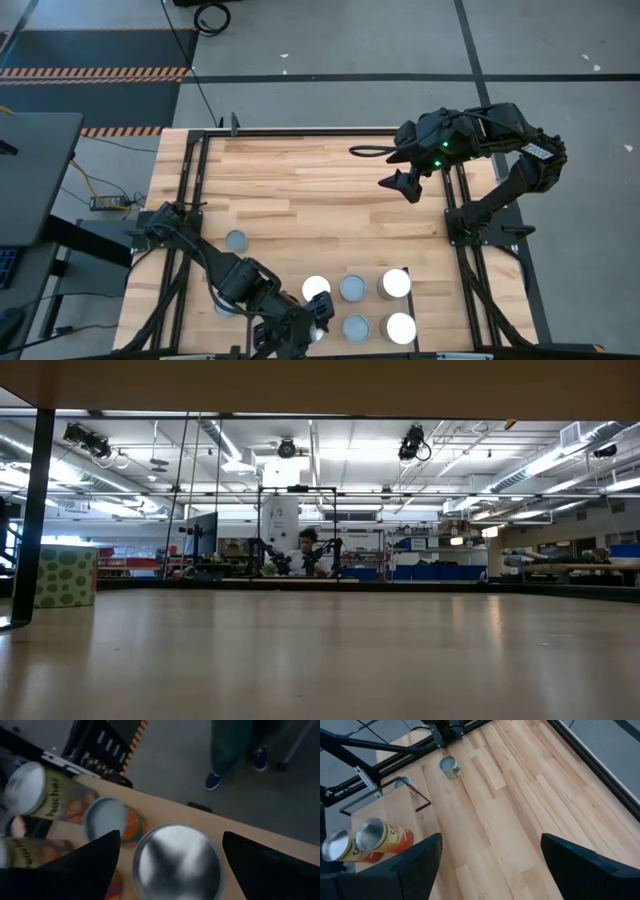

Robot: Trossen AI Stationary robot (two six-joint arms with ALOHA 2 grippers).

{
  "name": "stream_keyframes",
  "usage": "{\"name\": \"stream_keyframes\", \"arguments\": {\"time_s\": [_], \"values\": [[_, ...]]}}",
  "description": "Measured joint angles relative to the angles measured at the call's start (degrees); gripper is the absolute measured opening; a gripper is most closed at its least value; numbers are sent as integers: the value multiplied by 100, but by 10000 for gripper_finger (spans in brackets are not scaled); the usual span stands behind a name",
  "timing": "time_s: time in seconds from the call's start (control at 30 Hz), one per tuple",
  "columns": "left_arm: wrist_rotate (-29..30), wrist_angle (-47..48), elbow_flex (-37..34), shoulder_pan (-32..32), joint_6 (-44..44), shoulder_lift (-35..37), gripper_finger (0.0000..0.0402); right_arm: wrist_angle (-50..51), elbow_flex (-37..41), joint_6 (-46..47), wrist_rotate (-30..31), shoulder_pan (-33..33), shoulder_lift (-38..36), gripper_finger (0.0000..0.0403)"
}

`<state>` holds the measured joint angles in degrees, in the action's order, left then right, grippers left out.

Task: Pick and place cans onto a shelf
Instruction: Put the orange canned corn on the shelf

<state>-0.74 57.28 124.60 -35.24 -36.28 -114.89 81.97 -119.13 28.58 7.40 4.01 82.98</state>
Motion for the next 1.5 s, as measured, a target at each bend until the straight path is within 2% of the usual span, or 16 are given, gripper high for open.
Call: {"name": "stream_keyframes", "arguments": {"time_s": [0.23, 0.4, 0.53, 0.7, 0.83, 1.03, 1.13, 1.5], "values": [[1069, -107, 10, -201, 160, 330, 357, 8, 0, -2, -129, 45, 1, 346], [1856, 538, 17, -451, 1124, 527, 357, 31, 0, -13, -145, 142, 0, 346], [2372, 1627, -13, -450, 2297, 516, 357, 25, 0, -26, -118, 216, 1, 346], [2904, 1294, -81, -305, 2677, 507, 357, 17, -4, -37, -96, 238, 44, 346], [2967, 1096, -81, -306, 2360, 478, 357, 15, -4, -32, -94, 238, 57, 346], [3020, 297, -81, -306, 1856, 356, 357, 11, -4, -11, -55, 236, 57, 346], [3026, 289, -83, -284, 1639, 170, 357, 0, -4, 17, -54, 238, 57, 346], [2943, -129, -85, -367, 1492, -54, 357, -4, -3, 125, -53, 238, 59, 346]]}}
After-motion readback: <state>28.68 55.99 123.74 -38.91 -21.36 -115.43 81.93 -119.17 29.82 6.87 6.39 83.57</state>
